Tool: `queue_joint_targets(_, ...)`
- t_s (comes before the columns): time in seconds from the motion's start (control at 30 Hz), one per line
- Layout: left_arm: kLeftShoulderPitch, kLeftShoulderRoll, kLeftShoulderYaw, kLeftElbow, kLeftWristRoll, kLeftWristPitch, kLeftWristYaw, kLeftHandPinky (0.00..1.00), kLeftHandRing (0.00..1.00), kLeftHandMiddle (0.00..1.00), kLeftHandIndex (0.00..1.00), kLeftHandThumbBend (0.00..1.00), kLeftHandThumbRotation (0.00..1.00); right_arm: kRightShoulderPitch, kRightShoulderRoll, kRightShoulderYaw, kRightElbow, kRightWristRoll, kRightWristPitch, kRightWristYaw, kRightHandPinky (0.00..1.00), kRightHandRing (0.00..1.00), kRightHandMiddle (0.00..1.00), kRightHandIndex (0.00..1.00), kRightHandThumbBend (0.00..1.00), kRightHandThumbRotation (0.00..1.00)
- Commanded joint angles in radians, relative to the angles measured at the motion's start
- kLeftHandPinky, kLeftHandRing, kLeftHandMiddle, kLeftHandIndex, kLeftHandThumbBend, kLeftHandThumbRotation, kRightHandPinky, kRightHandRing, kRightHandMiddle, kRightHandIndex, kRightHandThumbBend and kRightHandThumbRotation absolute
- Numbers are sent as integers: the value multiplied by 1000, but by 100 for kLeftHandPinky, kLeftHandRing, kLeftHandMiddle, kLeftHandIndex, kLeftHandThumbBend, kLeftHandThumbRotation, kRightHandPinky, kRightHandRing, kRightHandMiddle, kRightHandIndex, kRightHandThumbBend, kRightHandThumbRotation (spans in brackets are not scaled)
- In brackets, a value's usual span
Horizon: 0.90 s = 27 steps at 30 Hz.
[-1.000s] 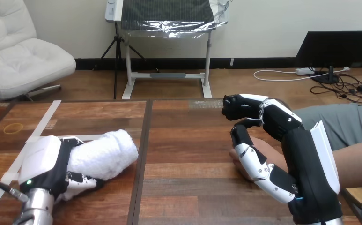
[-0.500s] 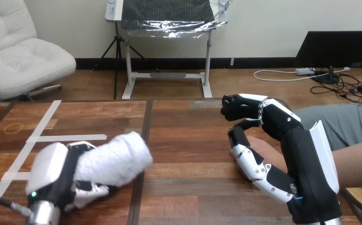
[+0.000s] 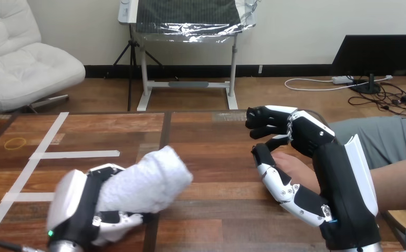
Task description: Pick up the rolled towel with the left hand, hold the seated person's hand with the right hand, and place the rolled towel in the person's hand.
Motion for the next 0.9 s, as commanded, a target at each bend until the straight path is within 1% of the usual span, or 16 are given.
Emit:
queue_joint_targets(0.0,-36,-61,66,-199,-150,-115,-45,37,41,47,52,64,6,-98,11,0,-5,19,-14,0,44,59,66,68,28,13)
queue_joint_targets(0.07,-22,-80,65,-227,-187,-121,-63,38,42,47,52,64,6,-95,10,-2,-6,20,-15,0,44,59,66,68,28,12)
queue_joint_targets(0.3,14,-126,63,-312,-237,-118,-95,39,41,46,52,65,9,-86,6,-8,-8,26,-11,2,43,58,66,68,28,9)
queue_joint_targets(0.47,39,-162,55,-384,-306,-101,-140,40,42,46,52,66,9,-73,8,-16,-16,17,2,-6,45,60,66,68,29,8)
queue_joint_targets(0.6,54,-186,52,-433,-328,-80,-156,40,42,46,51,67,9,-67,7,-25,-18,5,2,-13,49,63,66,68,29,8)
queue_joint_targets(0.7,63,-206,48,-466,-360,-65,-171,40,42,45,51,67,9,-65,6,-31,-16,1,-2,-17,51,64,67,68,29,8)
queue_joint_targets(0.87,74,-228,42,-518,-363,-38,-183,40,41,45,51,67,8,-56,4,-42,-20,2,3,-20,54,66,68,69,29,8)
